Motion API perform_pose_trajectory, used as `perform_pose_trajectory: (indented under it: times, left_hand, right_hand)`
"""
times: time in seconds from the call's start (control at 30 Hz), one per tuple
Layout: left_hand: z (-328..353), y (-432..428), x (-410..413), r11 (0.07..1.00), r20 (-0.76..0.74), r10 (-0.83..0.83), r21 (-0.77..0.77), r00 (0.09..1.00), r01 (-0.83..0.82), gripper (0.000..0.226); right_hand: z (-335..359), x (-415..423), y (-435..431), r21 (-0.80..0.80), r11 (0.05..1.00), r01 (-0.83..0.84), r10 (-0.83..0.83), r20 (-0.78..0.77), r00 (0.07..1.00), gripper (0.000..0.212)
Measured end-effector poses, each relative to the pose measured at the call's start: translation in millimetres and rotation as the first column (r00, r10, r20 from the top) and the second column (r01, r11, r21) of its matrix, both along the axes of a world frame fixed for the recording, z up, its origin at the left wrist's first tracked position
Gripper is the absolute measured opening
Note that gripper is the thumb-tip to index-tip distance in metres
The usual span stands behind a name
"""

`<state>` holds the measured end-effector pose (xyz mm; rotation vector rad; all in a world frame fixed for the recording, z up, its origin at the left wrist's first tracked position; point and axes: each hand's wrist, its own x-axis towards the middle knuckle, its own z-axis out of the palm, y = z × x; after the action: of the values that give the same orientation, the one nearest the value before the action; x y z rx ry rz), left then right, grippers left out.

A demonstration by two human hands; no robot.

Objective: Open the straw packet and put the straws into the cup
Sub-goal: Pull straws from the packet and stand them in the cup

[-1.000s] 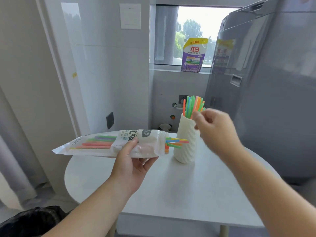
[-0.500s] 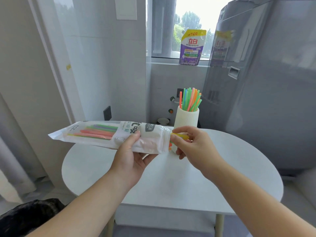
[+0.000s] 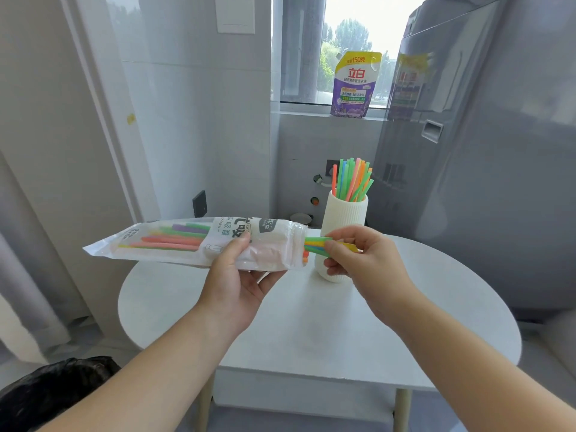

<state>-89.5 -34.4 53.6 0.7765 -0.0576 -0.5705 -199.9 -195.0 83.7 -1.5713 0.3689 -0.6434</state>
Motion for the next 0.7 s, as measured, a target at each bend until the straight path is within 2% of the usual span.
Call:
perform_pose_trajectory:
  times: [0.27, 0.4, 0.57, 0.7]
  left_hand:
    - [4, 5, 4, 0.999, -0.03, 0.039, 0.007, 0.999, -0.039, 0.03]
    - [2, 3, 3, 1.0, -0.023, 0.03, 0.009, 0.999, -0.03, 0.027]
    - [1, 3, 2, 1.0, -0.014, 0.021, 0.008, 1.0, -0.021, 0.033]
    - [2, 5, 5, 1.0, -0.006, 0.026, 0.001, 1.0, -0.026, 0.033]
  right_hand:
    - [-2, -7, -20, 0.313, 0.949, -0.038, 0.054, -0.042, 0.998, 0.005]
    - [-3, -6, -12, 0.221, 0.973, -0.064, 0.075, -0.041, 0.996, 0.02]
    - [-2, -4, -12, 0.115, 0.993, 0.009, -0.003, -0.047, 0.999, 0.001]
    - [-1, -6, -24, 0.095, 0.995, 0.009, -0.001, -0.08, 0.997, 0.007]
